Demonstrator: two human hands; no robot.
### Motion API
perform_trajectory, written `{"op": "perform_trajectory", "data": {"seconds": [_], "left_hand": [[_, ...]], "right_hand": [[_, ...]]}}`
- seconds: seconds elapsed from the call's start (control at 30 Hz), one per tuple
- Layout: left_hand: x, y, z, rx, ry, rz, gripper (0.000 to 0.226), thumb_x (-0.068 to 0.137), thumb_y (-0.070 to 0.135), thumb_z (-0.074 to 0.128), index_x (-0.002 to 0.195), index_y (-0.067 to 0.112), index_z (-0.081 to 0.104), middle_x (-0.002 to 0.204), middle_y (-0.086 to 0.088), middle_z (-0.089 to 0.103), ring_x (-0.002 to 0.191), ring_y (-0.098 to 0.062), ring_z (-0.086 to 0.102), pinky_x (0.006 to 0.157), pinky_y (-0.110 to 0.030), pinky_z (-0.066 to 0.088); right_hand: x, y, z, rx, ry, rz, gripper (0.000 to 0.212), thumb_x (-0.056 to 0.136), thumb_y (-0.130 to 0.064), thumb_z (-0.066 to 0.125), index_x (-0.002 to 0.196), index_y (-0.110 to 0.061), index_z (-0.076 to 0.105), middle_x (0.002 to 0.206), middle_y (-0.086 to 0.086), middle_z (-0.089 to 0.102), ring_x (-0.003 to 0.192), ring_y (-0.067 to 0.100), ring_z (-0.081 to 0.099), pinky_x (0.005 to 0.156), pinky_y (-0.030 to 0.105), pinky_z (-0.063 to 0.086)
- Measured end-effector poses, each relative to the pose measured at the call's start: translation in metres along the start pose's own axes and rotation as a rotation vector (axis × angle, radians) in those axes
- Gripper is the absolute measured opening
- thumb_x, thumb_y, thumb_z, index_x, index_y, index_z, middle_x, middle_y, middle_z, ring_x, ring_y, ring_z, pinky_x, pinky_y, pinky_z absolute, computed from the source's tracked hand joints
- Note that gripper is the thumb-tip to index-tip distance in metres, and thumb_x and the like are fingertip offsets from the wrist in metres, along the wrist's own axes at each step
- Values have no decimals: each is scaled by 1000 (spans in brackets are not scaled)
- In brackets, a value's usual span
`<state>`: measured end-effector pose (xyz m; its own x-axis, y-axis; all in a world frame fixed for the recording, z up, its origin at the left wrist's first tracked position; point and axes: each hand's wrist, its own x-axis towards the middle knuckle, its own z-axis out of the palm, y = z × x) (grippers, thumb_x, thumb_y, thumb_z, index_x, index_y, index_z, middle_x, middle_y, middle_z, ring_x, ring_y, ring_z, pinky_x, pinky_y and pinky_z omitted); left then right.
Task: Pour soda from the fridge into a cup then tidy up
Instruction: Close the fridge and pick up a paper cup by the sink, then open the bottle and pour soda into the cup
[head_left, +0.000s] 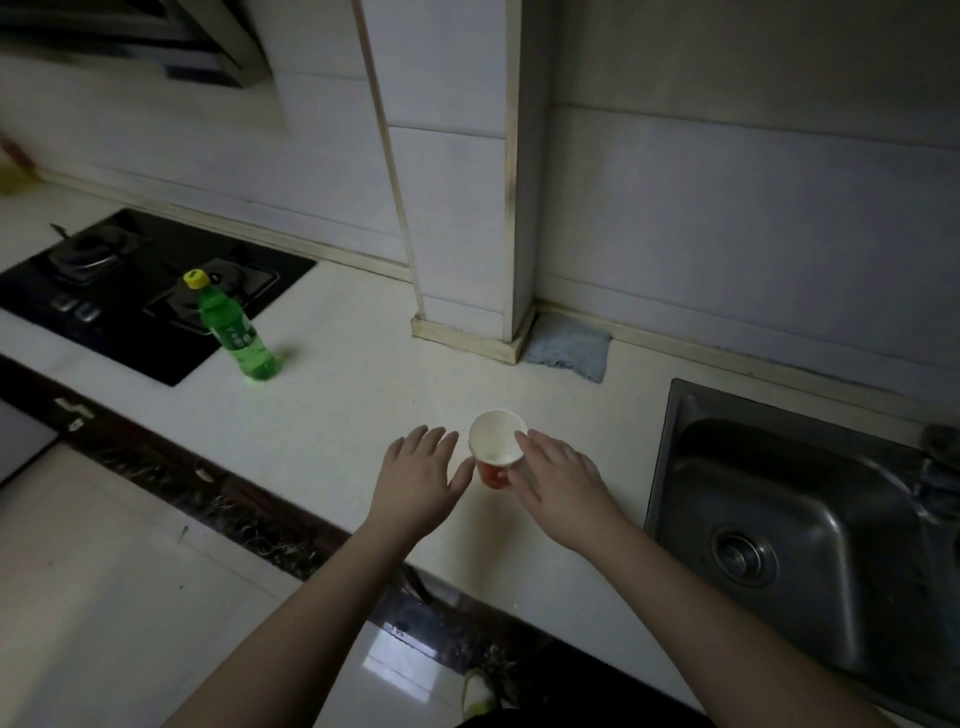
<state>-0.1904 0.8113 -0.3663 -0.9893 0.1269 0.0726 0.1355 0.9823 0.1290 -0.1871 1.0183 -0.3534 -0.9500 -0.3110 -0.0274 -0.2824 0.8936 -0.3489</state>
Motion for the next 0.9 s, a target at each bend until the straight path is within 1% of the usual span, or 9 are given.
{"op": "perform_trajectory", "data": {"seconds": [0.07, 0.13, 0.23, 0.33, 0.47, 0.6, 0.7, 0.9], "left_hand": [[-12, 4, -8, 82, -84, -5, 80, 88, 65, 8, 143, 21, 45, 149, -2, 44, 141, -26, 34, 114, -47, 25], [-23, 5, -17, 89, -112, -38, 85, 83, 67, 1, 148, 24, 37, 155, 1, 35, 145, -24, 25, 117, -47, 17], [-38, 2, -31, 97, -136, -92, 92, 77, 69, -7, 150, 27, 29, 158, 4, 28, 147, -21, 18, 118, -46, 12], [-54, -2, -40, 96, -167, -133, 95, 73, 69, -10, 152, 28, 24, 160, 4, 22, 148, -20, 13, 119, -45, 9], [-68, -9, -48, 117, -154, -160, 95, 73, 69, -10, 152, 28, 23, 160, 4, 21, 149, -19, 12, 119, -45, 9], [-78, -22, -55, 128, -115, -172, 90, 77, 67, -9, 151, 31, 27, 159, 6, 24, 148, -16, 14, 118, -45, 11], [-80, -42, -61, 121, -84, -192, 87, 79, 66, -7, 150, 31, 29, 158, 6, 28, 148, -16, 16, 118, -44, 12], [-87, -96, -67, 113, -73, -222, 89, 79, 66, -9, 151, 29, 27, 159, 4, 26, 148, -18, 15, 119, -43, 12]], "right_hand": [[-7, -1, -1, -54, 1, -26, 56, 98, -46, 32, 149, -24, 24, 153, 0, 29, 139, 18, 26, 113, 37, 20], [-14, -4, -2, -95, -11, -34, 55, 98, -46, 30, 148, -23, 25, 154, 1, 29, 141, 20, 25, 115, 40, 19], [-19, -12, -4, -130, -4, -33, 55, 99, -47, 27, 148, -21, 27, 154, 3, 30, 141, 21, 25, 115, 41, 17], [-23, -23, -5, -159, -10, -65, 56, 98, -47, 28, 148, -21, 26, 155, 3, 28, 141, 21, 23, 115, 39, 13], [-24, -44, -3, -159, -19, -101, 57, 98, -47, 29, 150, -22, 24, 157, 2, 23, 143, 21, 19, 116, 40, 13], [-18, -68, -2, -152, -35, -128, 61, 99, -47, 30, 152, -21, 15, 158, 0, 18, 144, 20, 15, 116, 41, 11], [-10, -88, 0, -165, -31, -157, 61, 99, -47, 30, 152, -21, 13, 159, 0, 17, 145, 19, 14, 117, 41, 8], [11, -141, 14, -176, -63, -180, 61, 99, -47, 27, 152, -22, 11, 160, -1, 12, 146, 20, 9, 117, 41, 5]]}}
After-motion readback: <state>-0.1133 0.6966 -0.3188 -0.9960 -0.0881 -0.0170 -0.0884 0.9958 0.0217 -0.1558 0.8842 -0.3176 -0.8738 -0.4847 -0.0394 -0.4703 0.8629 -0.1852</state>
